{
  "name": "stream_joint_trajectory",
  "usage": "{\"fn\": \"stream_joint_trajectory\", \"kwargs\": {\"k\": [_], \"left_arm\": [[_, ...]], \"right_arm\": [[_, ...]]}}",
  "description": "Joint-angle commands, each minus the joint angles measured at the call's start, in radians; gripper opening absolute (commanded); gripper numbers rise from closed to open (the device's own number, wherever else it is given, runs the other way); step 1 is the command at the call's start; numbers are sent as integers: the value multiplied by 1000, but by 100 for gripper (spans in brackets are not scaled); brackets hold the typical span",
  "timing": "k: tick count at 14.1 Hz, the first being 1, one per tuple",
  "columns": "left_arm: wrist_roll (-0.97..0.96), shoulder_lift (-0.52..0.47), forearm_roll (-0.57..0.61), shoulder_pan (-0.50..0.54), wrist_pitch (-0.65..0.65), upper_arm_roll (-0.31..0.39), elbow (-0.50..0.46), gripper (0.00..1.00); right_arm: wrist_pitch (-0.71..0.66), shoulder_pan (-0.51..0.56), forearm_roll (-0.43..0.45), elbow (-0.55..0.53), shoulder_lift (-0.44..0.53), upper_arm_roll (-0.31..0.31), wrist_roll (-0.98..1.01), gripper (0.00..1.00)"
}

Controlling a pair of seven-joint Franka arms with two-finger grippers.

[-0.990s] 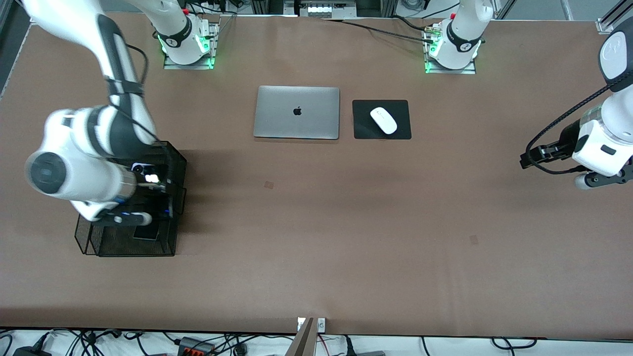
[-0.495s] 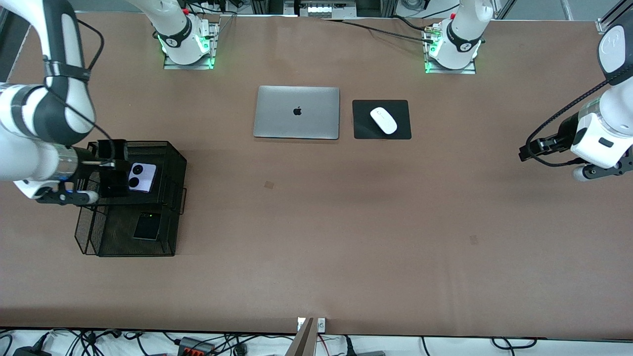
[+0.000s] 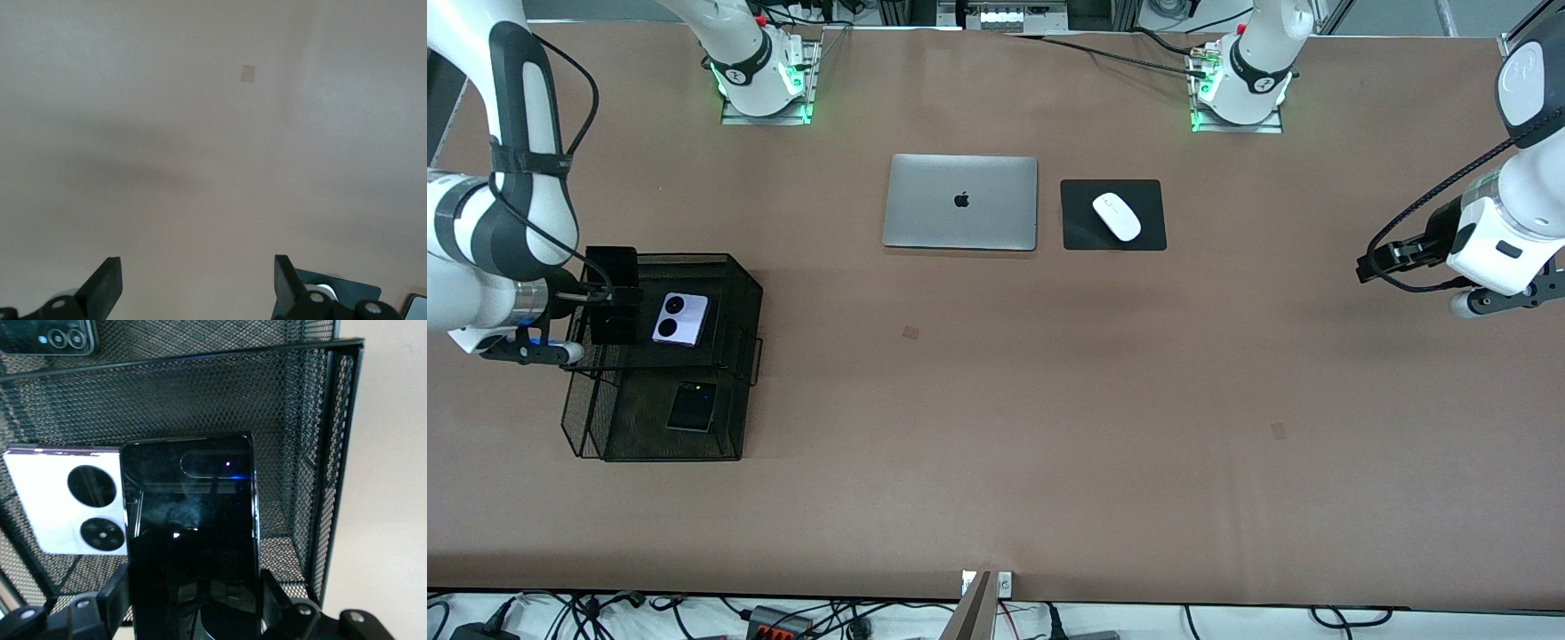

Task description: Place phones with both arms

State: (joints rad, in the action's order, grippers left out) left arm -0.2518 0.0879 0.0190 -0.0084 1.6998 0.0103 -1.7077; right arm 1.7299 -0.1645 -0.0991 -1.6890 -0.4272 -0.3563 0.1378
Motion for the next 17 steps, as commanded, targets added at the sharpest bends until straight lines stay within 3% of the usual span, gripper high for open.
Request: {"fn": "stream_joint_trajectory", "kwargs": {"k": [1,4,7,10,11,12,13,17], "left_arm": [[16,-28,-17,11,15,3,-32,100],[-1,-25,-14,7,3,-1,-24,100],[-1,-16,-8,8,-122,3,48,100],[9,9,-5,8,-140,2,77,100],[8,12,1,1,-172,0,76,100],[14,18,28,-1,-184,-1,80,100],[14,16,22,8,-178,0,79,100],[14,19,21,15,-166,2,83,100]], "right_arm": [[34,23,9,-3,-7,3,17,27],[92,22,9,-3,-28,5,20,27],[105,20,4,-1,-44,5,19,28],[140,16,-2,-6,-64,7,19,29],[148,16,-4,-6,-71,7,19,38],[151,14,-7,-6,-73,7,17,75],[148,13,-8,0,-71,7,14,100],[123,10,-13,72,-30,8,9,100]]}}
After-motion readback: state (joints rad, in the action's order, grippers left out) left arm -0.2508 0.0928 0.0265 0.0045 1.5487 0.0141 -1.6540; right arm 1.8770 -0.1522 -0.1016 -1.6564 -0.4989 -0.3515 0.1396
